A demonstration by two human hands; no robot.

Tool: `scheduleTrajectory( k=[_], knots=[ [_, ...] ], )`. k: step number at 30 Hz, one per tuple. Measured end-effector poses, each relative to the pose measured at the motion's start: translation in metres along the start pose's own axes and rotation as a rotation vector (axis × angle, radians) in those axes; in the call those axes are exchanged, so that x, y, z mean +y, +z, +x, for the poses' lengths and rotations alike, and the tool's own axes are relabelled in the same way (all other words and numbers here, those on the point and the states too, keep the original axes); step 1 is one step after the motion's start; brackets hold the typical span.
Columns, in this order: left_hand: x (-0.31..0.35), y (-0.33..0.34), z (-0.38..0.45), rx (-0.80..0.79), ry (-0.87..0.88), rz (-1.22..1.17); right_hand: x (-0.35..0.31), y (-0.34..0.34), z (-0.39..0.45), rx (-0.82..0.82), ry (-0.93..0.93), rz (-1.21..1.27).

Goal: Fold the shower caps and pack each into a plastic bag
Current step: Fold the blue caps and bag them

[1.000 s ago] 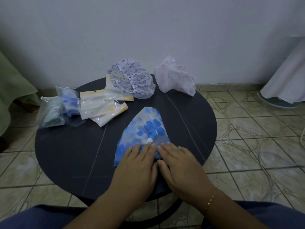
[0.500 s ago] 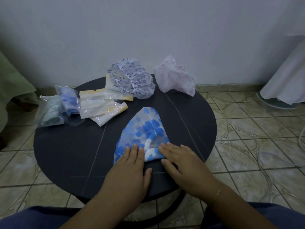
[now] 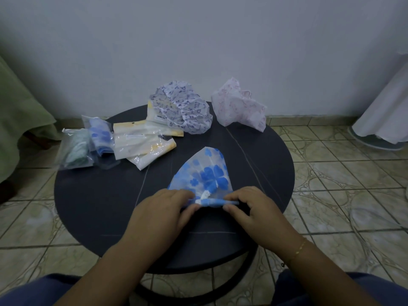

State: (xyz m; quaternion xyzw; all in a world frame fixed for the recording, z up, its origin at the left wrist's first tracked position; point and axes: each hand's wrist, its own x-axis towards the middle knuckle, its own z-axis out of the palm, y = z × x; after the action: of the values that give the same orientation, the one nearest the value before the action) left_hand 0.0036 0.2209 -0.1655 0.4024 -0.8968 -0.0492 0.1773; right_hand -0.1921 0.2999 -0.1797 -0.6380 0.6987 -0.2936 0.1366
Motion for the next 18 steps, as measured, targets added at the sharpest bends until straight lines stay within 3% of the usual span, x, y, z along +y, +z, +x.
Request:
scheduleTrajectory(
  k=[6, 11, 18],
  knots=[
    [-0.002, 0.002, 0.008, 0.040, -0.082, -0.108, -0.004, 0.004, 0.008, 0.038, 0.103, 0.099],
    [-0.007, 0.014, 0.015, 0.085, -0.097, -0.127, -0.004, 0.013, 0.016, 0.164, 0.199, 0.143],
    [-0.014, 0.026, 0.023, 0.144, 0.063, -0.098, -0.001, 0.022, 0.021, 0.262, 0.154, -0.010]
  ],
)
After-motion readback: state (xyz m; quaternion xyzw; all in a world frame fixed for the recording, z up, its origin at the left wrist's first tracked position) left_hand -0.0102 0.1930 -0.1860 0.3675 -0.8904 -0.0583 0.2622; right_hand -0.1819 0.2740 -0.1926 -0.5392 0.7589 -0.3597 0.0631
